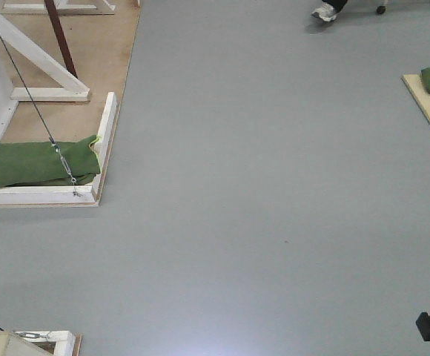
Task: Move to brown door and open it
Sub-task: 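Drive the base forward across the gray floor toward the brown door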
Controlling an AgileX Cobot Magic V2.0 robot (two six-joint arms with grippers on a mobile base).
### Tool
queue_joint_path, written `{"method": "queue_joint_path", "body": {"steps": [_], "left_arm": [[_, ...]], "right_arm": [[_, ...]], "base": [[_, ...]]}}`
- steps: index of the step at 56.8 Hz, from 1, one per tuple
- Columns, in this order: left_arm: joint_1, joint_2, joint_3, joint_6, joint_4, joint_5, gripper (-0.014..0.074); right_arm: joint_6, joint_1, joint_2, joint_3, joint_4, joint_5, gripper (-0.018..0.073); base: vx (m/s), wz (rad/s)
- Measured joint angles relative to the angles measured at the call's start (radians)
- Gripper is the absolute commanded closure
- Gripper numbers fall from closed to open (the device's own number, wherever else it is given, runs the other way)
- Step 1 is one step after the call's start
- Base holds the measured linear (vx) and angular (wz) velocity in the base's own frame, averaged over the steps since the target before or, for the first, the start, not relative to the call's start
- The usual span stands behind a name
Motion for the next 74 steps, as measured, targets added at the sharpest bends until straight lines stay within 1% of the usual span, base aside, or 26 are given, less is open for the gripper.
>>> {"method": "queue_joint_path", "body": {"steps": [52,74], "left_arm": [[0.0,0.0,0.0,0.0,0.0,0.0,0.06],[0.0,0.0,0.0,0.0,0.0,0.0,0.06]], "right_arm": [[0.0,0.0,0.0,0.0,0.0,0.0,0.0559],[0.0,0.0,0.0,0.0,0.0,0.0,0.0559]], "base": [[0.0,0.0],[0.09,0.0]]}}
